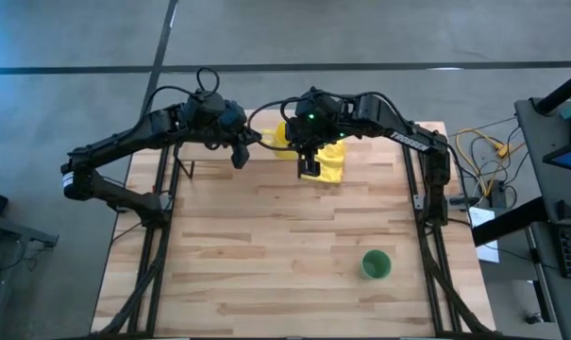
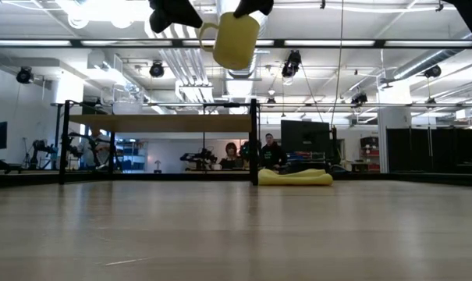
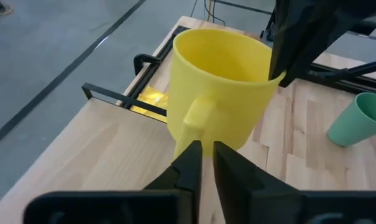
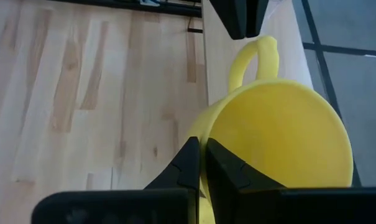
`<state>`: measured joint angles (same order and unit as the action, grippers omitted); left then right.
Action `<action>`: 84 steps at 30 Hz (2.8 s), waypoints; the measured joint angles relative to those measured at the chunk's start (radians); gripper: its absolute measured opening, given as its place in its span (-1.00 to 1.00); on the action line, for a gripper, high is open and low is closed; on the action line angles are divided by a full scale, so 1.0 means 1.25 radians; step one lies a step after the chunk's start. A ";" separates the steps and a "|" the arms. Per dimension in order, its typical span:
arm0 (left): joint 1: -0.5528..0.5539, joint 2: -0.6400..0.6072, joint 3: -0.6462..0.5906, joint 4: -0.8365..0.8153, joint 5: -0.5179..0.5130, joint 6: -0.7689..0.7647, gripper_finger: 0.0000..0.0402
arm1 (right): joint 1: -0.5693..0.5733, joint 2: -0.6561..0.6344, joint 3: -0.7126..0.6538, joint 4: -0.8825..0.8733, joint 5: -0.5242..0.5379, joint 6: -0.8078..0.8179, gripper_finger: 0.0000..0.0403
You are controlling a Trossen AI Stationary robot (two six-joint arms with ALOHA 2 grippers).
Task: Stack small to large cups/mugs on shelf
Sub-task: Put the yellow mug on the shelf
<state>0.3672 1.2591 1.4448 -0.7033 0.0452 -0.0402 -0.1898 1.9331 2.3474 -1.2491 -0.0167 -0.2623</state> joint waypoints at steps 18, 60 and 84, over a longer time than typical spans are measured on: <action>0.000 0.031 0.000 0.066 0.020 -0.003 -0.57 | 0.008 0.000 0.000 -0.003 -0.011 -0.003 -0.96; 0.000 0.056 -0.031 0.047 0.072 -0.002 -0.57 | 0.008 0.000 0.000 0.004 -0.010 -0.010 -0.96; -0.001 0.049 -0.027 0.045 0.070 -0.002 -0.73 | 0.007 0.000 0.000 0.000 -0.007 -0.006 -0.96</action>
<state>0.3665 1.3197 1.4113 -0.6472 0.1326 -0.0433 -0.1806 1.9327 2.3478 -1.2495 -0.0254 -0.2699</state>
